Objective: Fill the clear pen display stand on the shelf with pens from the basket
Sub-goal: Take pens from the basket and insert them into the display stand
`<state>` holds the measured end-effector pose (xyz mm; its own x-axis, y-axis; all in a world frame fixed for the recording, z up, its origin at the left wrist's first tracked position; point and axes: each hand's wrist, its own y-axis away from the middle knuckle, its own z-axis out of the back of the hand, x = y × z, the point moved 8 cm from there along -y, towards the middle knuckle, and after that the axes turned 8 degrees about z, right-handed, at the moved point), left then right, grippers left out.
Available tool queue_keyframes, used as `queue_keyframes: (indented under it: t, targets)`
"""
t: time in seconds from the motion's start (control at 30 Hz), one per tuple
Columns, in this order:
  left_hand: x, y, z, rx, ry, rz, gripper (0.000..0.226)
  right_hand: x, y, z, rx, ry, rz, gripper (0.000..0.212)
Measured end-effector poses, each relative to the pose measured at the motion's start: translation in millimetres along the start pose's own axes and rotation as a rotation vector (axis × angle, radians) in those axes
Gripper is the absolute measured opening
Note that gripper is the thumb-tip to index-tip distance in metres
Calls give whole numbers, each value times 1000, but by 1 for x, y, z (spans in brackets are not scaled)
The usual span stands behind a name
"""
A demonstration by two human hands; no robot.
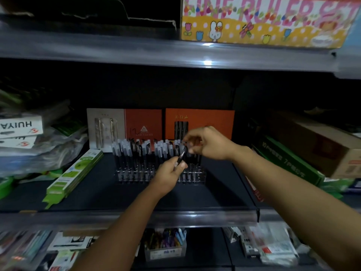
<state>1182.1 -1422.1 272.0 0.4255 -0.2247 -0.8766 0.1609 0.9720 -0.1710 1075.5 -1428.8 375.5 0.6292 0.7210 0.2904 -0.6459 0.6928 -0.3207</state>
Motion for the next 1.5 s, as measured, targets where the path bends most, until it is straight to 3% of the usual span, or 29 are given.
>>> queue_keyframes:
  t: [0.3, 0.8, 1.07, 1.2, 1.5]
  targets:
    - [-18, 6, -7, 53, 90, 2, 17, 13, 7, 9, -23, -80, -7, 5]
    - [-24, 10, -9, 63, 102, 54, 22, -11, 42, 93, -453, -39, -118, 8]
    - [-15, 1, -13, 55, -1, 81, 11, -17, 41, 91, -381, 156, -125, 9]
    - [-6, -3, -13, 55, 4, 138, 23, -27, 32, 67, -291, 227, -125, 12]
    - [-4, -8, -17, 102, 52, 138, 26, -38, 16, 35, -162, 320, -135, 12]
